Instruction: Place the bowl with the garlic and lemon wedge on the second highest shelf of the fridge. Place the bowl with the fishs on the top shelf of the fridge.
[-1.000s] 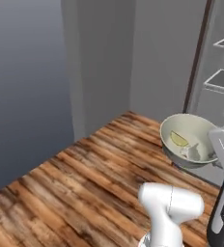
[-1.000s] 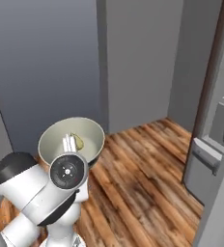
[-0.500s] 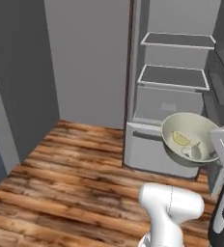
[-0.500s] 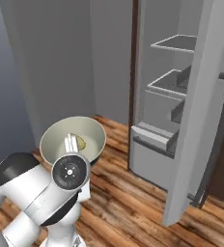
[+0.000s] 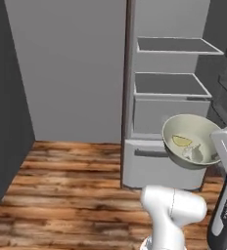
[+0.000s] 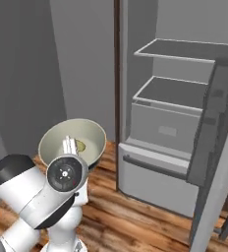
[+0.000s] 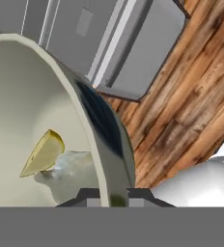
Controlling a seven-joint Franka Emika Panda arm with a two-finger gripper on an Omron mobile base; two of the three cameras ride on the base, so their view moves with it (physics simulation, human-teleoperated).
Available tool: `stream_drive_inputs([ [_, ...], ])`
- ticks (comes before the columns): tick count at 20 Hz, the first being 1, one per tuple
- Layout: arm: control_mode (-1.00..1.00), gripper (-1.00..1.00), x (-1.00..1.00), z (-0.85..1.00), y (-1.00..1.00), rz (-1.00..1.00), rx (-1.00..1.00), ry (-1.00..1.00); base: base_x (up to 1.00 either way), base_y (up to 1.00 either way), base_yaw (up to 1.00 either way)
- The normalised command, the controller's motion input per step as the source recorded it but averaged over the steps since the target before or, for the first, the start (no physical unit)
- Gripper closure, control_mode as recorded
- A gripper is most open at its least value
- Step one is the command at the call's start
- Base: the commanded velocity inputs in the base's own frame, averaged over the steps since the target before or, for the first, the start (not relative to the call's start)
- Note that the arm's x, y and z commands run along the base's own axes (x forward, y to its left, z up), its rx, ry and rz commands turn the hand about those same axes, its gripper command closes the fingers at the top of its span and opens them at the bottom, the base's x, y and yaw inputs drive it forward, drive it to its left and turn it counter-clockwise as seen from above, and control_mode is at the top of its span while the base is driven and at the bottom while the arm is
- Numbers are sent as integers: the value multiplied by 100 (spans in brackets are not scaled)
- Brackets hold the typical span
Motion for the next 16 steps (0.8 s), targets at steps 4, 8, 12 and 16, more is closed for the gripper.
stream_drive_inputs([
  [4,100,100,0,0,0,0,0,0,100,-2,-30],
  [8,100,100,0,0,0,0,0,0,99,-16,-29],
  [12,100,100,0,0,0,0,0,0,100,1,-33],
  [16,100,100,0,0,0,0,0,0,100,0,-35],
])
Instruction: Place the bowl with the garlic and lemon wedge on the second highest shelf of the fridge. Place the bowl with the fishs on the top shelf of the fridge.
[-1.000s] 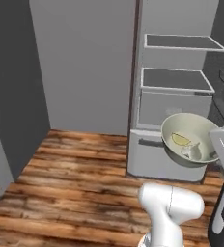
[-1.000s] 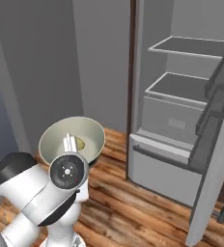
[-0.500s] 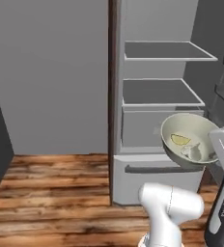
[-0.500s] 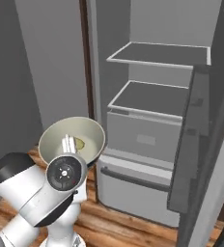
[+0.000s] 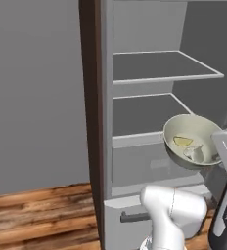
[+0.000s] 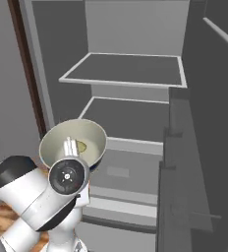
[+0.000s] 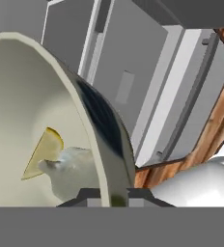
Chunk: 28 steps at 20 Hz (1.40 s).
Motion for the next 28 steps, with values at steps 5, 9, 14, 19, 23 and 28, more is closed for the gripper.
stream_drive_inputs([
  [5,-100,100,80,0,8,-29,-2,8,20,1,-7],
  [9,-100,100,95,2,-1,-18,1,9,0,0,0],
  [14,-100,100,42,10,-12,0,9,12,0,0,0],
  [19,-100,100,28,1,-5,0,0,-1,0,0,0],
  [23,-100,100,88,-9,-22,0,4,0,0,0,0],
  [28,-100,100,100,-32,-7,0,1,0,0,0,0],
])
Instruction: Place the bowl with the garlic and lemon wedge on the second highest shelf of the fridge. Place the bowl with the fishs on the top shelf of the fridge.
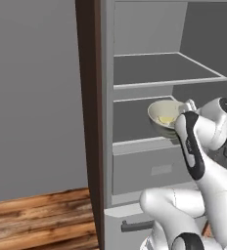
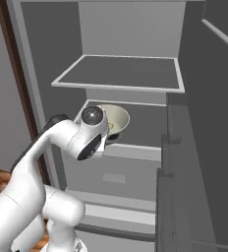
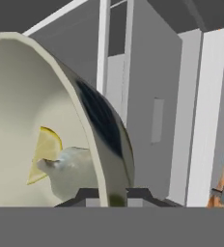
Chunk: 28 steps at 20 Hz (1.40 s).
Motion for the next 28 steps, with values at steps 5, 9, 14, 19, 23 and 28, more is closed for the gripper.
stream_drive_inputs([
  [5,-100,100,100,-50,-1,-1,0,1,0,0,0],
  [9,-100,100,99,-46,-2,-2,0,1,0,0,0],
  [14,-100,100,98,-7,0,-5,0,0,0,0,0],
  [19,-100,-100,20,2,0,-6,0,3,0,0,0],
  [23,-100,-100,-51,55,5,-2,0,-1,0,0,0],
  [28,-100,-100,-67,100,22,0,-1,-6,0,0,0],
])
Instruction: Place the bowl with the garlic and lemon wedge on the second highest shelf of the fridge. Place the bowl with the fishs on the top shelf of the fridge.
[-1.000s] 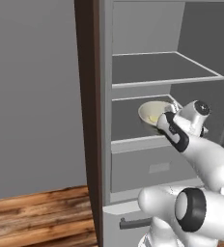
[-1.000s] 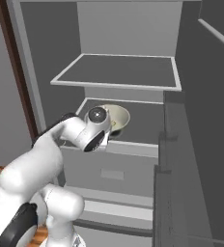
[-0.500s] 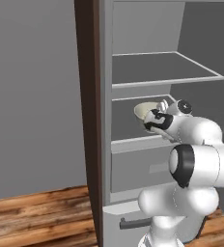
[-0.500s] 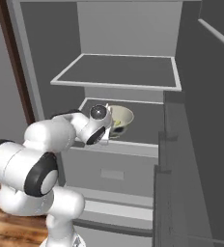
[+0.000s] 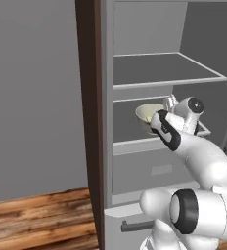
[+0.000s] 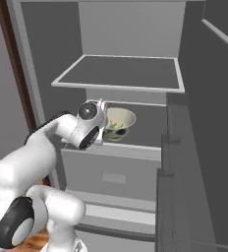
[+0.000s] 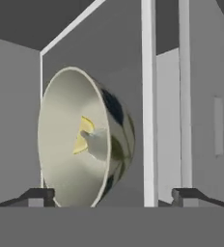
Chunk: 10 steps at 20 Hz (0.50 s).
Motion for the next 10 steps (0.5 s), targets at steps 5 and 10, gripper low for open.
stream_drive_inputs([
  [5,-100,-100,-96,100,18,0,-1,1,0,0,0],
  [10,-100,-100,-100,79,11,1,-2,0,0,0,0],
])
